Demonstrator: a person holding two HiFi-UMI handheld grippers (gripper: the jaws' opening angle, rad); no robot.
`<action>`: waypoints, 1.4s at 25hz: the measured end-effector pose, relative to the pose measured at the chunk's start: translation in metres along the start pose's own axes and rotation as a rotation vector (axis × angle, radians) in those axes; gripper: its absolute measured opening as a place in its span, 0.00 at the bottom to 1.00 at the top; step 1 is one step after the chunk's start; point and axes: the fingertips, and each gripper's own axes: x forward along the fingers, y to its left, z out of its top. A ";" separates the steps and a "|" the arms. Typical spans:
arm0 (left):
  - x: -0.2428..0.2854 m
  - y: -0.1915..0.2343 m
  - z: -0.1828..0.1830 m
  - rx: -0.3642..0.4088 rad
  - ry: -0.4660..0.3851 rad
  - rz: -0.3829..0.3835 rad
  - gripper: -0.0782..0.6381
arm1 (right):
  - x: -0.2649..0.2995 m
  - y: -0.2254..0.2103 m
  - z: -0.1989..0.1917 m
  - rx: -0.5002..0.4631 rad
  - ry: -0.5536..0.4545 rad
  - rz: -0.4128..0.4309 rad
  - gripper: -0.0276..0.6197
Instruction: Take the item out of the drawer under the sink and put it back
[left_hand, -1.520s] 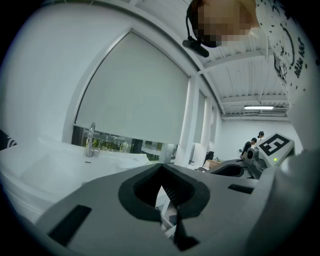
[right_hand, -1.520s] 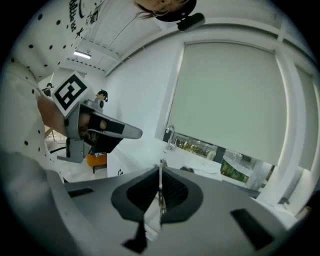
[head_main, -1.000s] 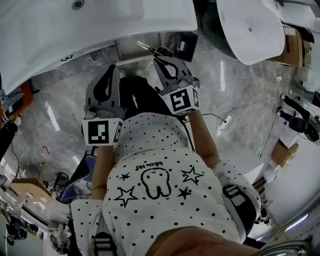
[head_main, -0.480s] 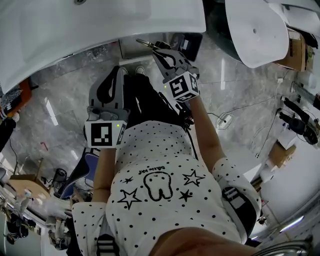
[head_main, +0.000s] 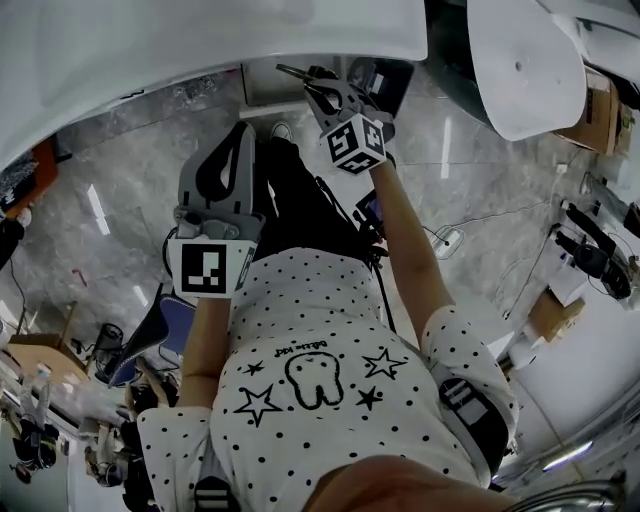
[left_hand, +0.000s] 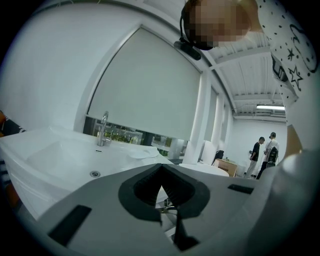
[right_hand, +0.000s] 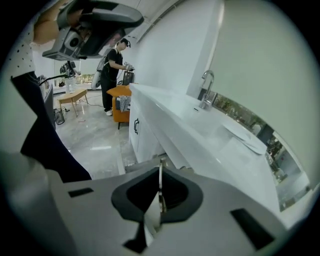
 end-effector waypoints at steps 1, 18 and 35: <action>0.000 -0.001 -0.002 -0.007 0.000 0.004 0.10 | 0.006 0.000 -0.003 -0.004 0.004 0.007 0.06; -0.009 0.004 -0.053 -0.069 0.111 0.069 0.10 | 0.102 -0.003 -0.050 -0.022 0.087 0.076 0.06; -0.026 0.006 -0.095 -0.113 0.155 0.110 0.10 | 0.157 0.011 -0.071 -0.093 0.092 0.156 0.06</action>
